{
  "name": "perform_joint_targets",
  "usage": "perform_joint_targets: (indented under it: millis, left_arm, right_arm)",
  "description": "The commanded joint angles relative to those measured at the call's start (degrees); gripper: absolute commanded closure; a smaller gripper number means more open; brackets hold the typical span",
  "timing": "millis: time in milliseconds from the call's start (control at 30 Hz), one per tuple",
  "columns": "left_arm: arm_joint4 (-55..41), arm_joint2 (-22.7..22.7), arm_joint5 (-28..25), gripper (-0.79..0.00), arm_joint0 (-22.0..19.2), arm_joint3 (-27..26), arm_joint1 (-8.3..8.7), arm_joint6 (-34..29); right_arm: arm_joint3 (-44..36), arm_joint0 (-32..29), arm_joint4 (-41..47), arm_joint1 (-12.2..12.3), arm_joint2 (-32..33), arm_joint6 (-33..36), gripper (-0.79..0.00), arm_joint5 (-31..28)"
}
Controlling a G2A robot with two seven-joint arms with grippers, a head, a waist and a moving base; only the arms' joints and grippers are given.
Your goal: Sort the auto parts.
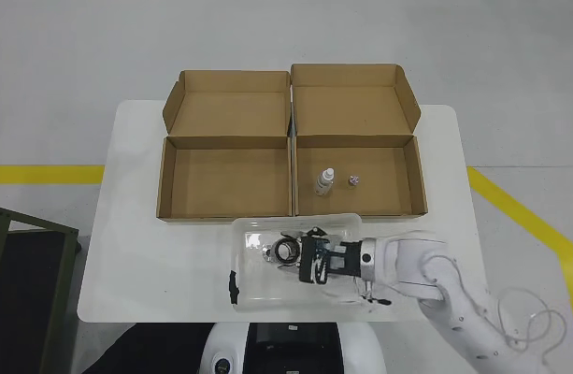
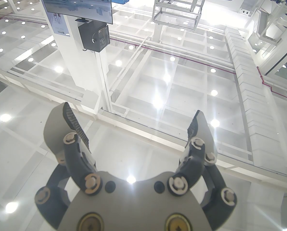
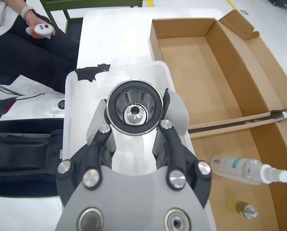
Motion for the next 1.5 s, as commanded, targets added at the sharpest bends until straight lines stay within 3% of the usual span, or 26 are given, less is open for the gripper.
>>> perform_joint_targets:
  millis: [0,733,1233,1467]
  left_arm:
    - [0.0,0.0,0.0,-0.785,0.0,0.0,0.0,0.0]
    - [0.0,0.0,0.0,-0.785,0.0,0.0,0.0,0.0]
    - [0.0,0.0,0.0,-0.785,0.0,0.0,0.0,0.0]
    - [0.0,0.0,0.0,-0.785,0.0,0.0,0.0,0.0]
  right_arm:
    - [-0.3,-0.6,0.5,0.1,1.1,-2.1,0.0,-0.1]
    - [-4.4,3.7,3.9,-0.4,5.1,-13.3,0.0,0.6]
    - [-3.7,12.6,6.6,-1.5,5.9,-14.9,0.0,2.4]
    - [0.8,14.2,6.5,-2.4,1.3,-13.5,0.0,3.0]
